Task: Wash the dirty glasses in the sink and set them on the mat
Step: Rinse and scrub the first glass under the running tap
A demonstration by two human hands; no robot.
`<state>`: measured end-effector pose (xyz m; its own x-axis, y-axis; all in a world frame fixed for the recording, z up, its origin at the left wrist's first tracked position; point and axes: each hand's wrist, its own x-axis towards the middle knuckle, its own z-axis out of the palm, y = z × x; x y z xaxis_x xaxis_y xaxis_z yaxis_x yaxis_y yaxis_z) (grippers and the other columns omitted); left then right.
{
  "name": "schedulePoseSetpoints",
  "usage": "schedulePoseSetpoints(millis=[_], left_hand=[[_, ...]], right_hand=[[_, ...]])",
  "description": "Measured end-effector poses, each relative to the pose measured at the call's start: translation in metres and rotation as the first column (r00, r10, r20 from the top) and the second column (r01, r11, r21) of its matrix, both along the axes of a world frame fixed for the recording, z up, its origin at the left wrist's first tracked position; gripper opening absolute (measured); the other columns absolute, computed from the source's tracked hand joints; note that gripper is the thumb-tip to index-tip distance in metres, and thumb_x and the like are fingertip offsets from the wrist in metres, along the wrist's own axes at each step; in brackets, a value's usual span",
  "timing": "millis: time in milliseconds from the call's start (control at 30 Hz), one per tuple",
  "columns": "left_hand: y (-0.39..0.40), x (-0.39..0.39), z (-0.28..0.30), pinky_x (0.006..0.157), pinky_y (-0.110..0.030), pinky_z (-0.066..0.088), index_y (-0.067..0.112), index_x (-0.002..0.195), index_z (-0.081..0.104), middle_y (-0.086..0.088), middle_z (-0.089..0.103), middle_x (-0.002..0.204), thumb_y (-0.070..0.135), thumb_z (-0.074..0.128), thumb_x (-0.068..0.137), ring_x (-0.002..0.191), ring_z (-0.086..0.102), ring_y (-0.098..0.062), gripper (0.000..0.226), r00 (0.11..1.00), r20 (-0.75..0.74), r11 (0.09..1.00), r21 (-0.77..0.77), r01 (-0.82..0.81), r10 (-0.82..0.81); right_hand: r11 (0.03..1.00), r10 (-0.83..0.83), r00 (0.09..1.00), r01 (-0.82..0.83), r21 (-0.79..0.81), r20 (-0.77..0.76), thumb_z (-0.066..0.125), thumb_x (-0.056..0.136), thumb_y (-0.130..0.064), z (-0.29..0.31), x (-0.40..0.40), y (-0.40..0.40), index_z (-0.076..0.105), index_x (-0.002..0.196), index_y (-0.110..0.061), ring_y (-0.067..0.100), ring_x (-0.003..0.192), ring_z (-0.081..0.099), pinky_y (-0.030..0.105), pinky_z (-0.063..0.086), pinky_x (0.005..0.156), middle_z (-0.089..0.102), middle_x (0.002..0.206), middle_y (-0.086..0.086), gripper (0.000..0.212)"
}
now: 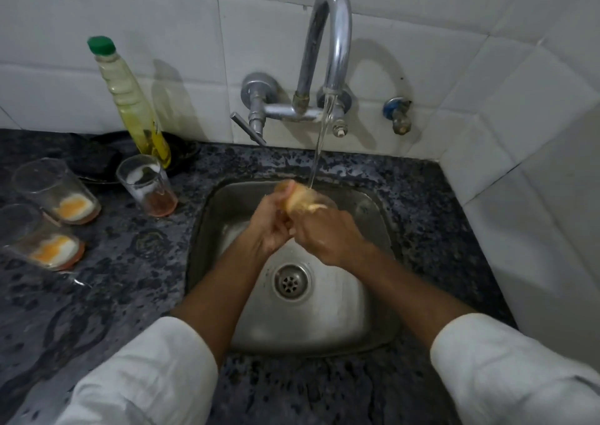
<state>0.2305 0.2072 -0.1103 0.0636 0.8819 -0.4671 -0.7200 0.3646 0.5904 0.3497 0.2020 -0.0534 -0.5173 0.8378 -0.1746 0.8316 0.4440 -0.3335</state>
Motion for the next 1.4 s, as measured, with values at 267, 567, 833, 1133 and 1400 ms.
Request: schedulePoseSetpoints(millis=[267,567,833,1133,1400], left_hand=[[0.003,-0.008,-0.009,0.092,-0.043,0.055,-0.002,0.129,0.055,-0.023,0.065,0.114,0.03,0.082,0.072,0.101,0.066,-0.033,0.072,0.994,0.098,0.994,0.089,-0.062,0.053],[0.003,-0.001,0.0,0.09,-0.042,0.058,-0.004,0.112,0.068,-0.02,0.071,0.107,0.035,0.055,0.097,0.099,0.07,-0.031,0.044,0.967,0.226,0.99,0.049,-0.133,0.119],[0.007,-0.002,0.004,0.093,-0.046,0.055,-0.001,0.143,0.042,-0.023,0.061,0.122,0.027,0.065,0.088,0.11,0.064,-0.033,0.066,0.974,0.2,0.987,0.092,-0.129,0.109],[0.01,0.006,0.008,0.101,-0.036,0.042,0.003,0.12,0.062,-0.016,0.067,0.111,0.039,0.066,0.09,0.107,0.062,-0.027,0.047,0.969,0.244,0.987,0.136,-0.085,0.05],[0.01,-0.006,0.004,0.105,-0.045,0.047,0.002,0.125,0.064,-0.022,0.063,0.128,0.052,0.061,0.091,0.112,0.064,-0.031,0.06,1.0,-0.021,1.0,0.016,0.008,-0.008]], right_hand=[[0.988,-0.126,0.956,0.097,-0.12,-0.266,0.044,0.093,-0.04,-0.006,-0.013,0.001,0.064,0.103,-0.012,0.029,0.09,0.064,0.047,0.052,0.077,0.068,0.096,0.011,0.035],[0.964,-0.233,0.882,0.156,-0.213,-0.409,0.048,0.098,-0.031,0.008,-0.023,0.011,0.06,0.083,-0.017,0.021,0.084,0.059,0.044,0.048,0.077,0.061,0.082,0.003,0.024],[0.84,-0.534,0.606,0.3,-0.452,-0.59,0.049,0.096,-0.023,0.007,-0.032,0.014,0.063,0.084,-0.008,0.029,0.082,0.063,0.039,0.05,0.073,0.064,0.084,0.013,0.024],[0.974,-0.213,0.895,0.228,-0.009,-0.392,0.043,0.098,-0.024,0.006,-0.029,0.021,0.063,0.095,-0.01,0.028,0.086,0.061,0.038,0.042,0.071,0.064,0.092,0.016,0.024],[0.968,0.115,0.971,-0.157,0.197,0.211,0.045,0.096,-0.036,0.005,-0.003,0.028,0.058,0.117,-0.019,0.029,0.098,0.061,0.034,0.036,0.069,0.065,0.108,0.01,0.03]])
